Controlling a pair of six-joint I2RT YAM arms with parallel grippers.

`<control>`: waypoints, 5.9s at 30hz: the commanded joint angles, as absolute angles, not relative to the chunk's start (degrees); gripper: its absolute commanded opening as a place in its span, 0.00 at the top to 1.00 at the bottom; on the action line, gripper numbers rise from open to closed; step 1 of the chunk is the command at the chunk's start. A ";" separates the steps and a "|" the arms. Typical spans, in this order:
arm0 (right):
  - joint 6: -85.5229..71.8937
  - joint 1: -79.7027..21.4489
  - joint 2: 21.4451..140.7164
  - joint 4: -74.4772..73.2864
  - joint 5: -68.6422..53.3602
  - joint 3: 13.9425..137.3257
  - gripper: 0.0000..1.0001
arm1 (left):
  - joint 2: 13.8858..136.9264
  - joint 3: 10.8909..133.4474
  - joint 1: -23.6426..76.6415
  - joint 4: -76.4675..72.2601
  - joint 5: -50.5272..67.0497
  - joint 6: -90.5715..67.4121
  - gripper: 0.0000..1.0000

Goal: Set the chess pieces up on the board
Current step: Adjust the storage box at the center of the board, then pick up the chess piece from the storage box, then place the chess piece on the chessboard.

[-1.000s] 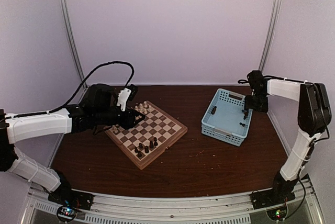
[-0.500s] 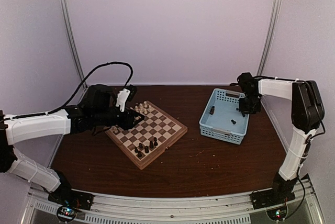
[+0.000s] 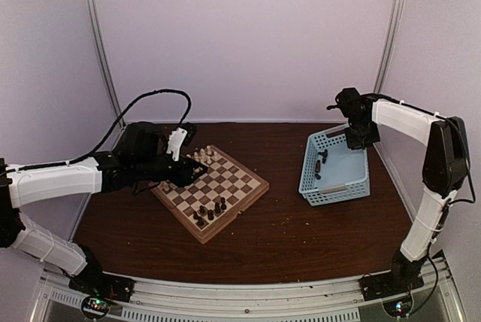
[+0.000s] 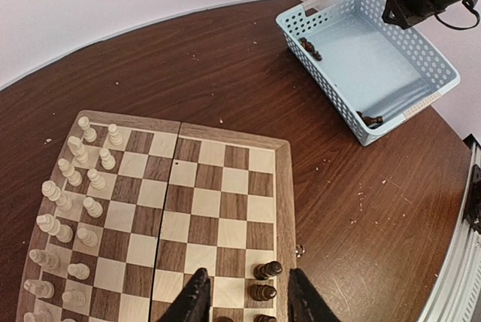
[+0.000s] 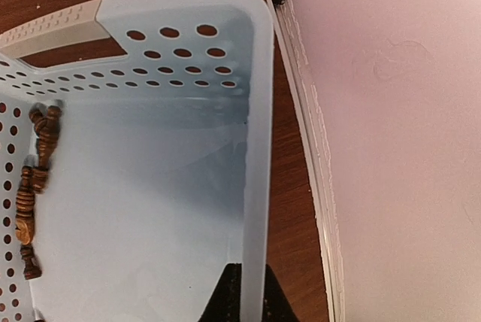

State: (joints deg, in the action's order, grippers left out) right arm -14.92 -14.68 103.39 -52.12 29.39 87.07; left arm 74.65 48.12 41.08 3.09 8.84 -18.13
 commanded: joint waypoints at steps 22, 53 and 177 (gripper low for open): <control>-17.14 -15.64 87.98 -29.91 9.76 67.54 0.57 | 75.97 49.69 41.30 1.46 9.23 -18.15 0.64; -21.82 -19.57 113.04 -21.72 3.06 78.52 0.60 | 75.24 49.73 41.31 2.22 6.91 -16.61 0.64; -5.39 -39.82 141.47 -77.05 -19.74 135.54 0.82 | 74.19 41.53 42.15 -17.49 7.31 13.06 0.54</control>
